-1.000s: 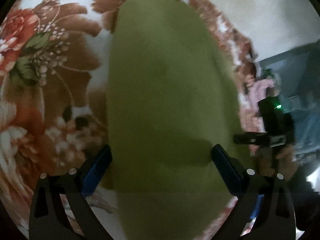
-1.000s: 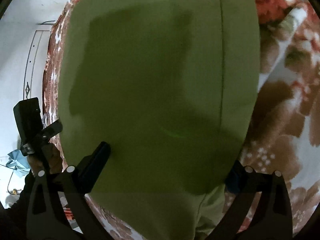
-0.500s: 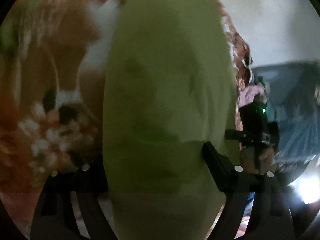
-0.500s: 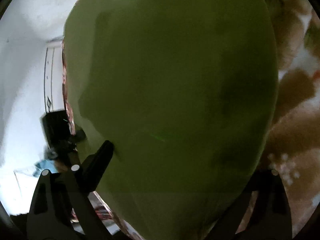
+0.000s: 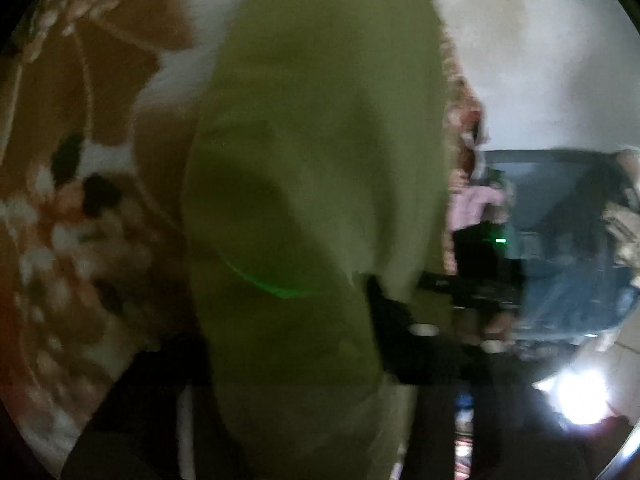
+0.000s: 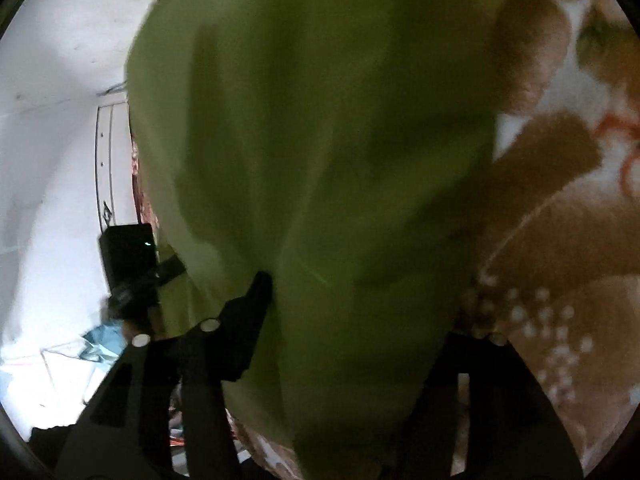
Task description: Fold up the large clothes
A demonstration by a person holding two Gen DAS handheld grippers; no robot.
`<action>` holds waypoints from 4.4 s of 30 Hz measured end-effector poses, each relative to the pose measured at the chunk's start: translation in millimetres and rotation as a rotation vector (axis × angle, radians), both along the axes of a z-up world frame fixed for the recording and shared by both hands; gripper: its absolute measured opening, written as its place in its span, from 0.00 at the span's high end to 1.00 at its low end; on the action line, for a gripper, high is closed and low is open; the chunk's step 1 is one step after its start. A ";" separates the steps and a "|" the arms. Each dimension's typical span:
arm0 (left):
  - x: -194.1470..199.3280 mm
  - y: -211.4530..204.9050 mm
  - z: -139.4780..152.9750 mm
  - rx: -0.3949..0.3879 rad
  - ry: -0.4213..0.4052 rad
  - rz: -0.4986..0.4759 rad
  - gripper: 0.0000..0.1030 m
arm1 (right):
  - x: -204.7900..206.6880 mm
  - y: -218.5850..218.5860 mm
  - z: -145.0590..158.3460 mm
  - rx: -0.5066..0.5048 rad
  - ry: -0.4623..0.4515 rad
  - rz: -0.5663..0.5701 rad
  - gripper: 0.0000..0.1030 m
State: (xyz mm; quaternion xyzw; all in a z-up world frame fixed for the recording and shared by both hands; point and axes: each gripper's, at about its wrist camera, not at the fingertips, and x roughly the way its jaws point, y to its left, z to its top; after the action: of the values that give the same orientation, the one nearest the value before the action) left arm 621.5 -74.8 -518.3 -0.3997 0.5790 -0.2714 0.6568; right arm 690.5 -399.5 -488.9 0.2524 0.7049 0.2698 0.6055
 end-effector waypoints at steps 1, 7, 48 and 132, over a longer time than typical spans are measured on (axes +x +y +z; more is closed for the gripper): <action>-3.0 -0.3 9.3 -0.026 -0.007 -0.005 0.73 | -4.6 1.4 10.9 -0.009 -0.018 0.018 0.61; -25.1 -26.8 66.4 -0.034 -0.075 -0.057 0.75 | -31.9 5.3 53.7 0.018 -0.035 0.085 0.78; -151.6 -688.3 219.3 -0.283 -0.175 -1.357 0.75 | -504.7 -390.9 258.7 -0.179 -0.400 -1.154 0.86; -232.3 -571.4 173.2 0.598 -1.029 -0.997 0.04 | -544.5 -347.2 150.1 -1.098 -0.219 -1.182 0.05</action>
State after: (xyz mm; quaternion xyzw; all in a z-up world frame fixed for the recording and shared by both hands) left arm 389.1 -646.3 -345.0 0.2786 0.3613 -0.5186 0.7232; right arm 146.0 -746.7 -338.8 0.2221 0.4239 -0.4551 0.7509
